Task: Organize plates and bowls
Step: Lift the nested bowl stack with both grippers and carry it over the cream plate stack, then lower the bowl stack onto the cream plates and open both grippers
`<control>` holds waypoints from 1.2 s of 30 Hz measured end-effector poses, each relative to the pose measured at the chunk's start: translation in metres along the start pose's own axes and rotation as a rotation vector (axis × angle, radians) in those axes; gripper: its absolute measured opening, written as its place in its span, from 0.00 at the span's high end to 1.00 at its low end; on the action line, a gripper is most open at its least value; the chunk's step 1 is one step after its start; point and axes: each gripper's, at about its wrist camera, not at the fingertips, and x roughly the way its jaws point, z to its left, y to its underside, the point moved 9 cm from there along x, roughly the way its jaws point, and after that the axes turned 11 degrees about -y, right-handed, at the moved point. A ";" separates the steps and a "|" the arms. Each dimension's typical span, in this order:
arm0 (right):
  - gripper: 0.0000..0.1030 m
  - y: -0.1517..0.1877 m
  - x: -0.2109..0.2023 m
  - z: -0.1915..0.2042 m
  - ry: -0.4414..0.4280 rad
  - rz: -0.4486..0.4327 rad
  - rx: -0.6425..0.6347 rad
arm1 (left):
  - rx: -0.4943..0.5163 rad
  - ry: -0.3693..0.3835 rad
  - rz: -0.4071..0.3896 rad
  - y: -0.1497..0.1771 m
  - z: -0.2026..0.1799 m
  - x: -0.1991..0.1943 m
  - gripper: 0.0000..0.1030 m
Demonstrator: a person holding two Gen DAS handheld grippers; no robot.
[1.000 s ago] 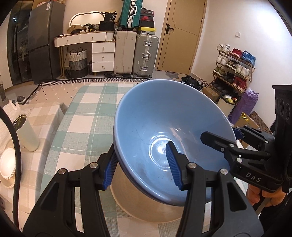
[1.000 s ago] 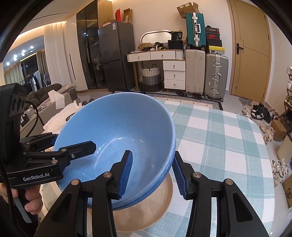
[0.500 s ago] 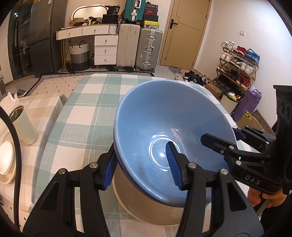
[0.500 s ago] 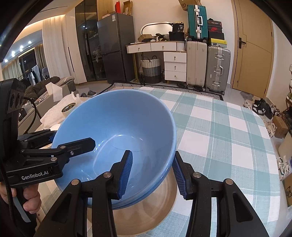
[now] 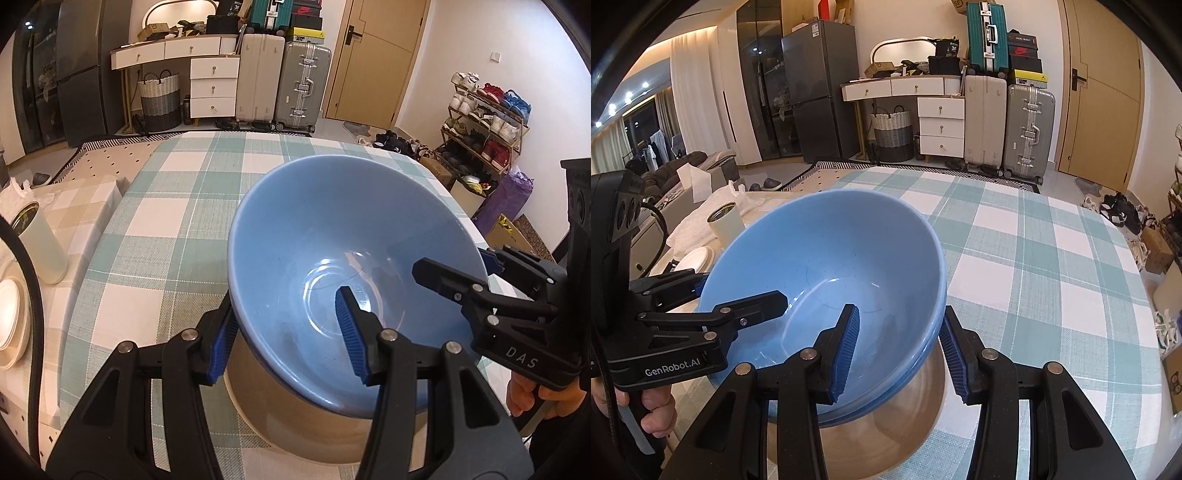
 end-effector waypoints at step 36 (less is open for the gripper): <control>0.36 -0.006 0.006 -0.006 0.004 0.008 -0.039 | 0.042 -0.030 -0.046 -0.004 0.003 0.011 0.26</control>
